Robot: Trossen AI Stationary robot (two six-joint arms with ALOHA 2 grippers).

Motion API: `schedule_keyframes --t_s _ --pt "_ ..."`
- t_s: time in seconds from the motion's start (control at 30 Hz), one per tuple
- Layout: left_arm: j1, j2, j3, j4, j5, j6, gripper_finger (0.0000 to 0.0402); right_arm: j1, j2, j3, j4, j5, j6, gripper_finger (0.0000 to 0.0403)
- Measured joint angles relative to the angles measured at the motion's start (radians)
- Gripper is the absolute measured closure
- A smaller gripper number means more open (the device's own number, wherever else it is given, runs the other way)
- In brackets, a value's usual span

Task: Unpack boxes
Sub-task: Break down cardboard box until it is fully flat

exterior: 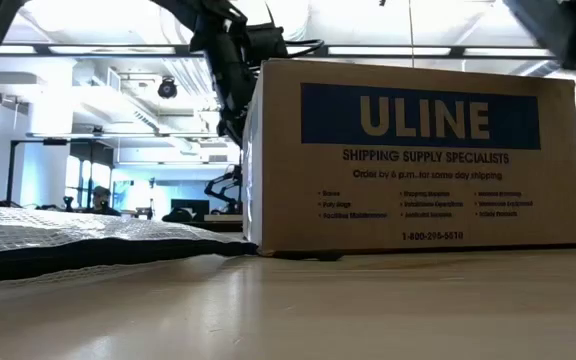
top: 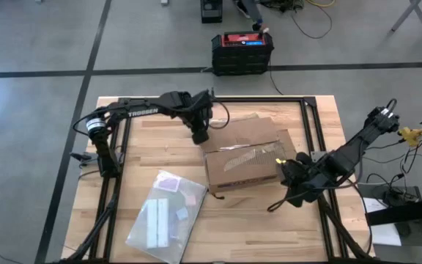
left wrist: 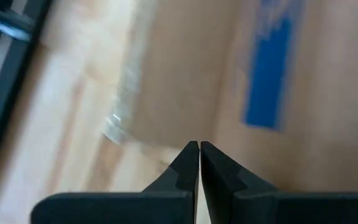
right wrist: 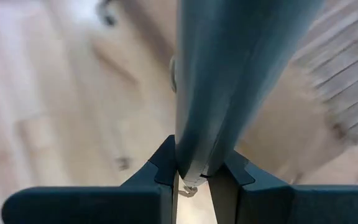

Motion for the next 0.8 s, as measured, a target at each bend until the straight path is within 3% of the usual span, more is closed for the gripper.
schedule_keyframes --t_s 0.23,0.53,0.63,0.8 --pt "-0.124 -0.001 0.0 -0.054 -0.001 -0.023 0.0401 -0.119 0.072 0.0 -0.146 0.143 -0.044 0.0365" --pt "-0.258 -0.001 0.0 -0.048 0.044 -0.009 0.0401 -0.257 0.012 0.0 -0.346 0.416 -0.094 0.0365" --pt "-0.296 -0.004 0.0 -0.045 0.083 0.007 0.0401 -0.267 -0.022 0.0 -0.333 0.427 -0.151 0.0365" --pt "-0.332 -0.058 0.004 -0.116 0.044 0.001 0.0402 -0.223 -0.054 0.044 -0.329 0.406 -0.17 0.0365"
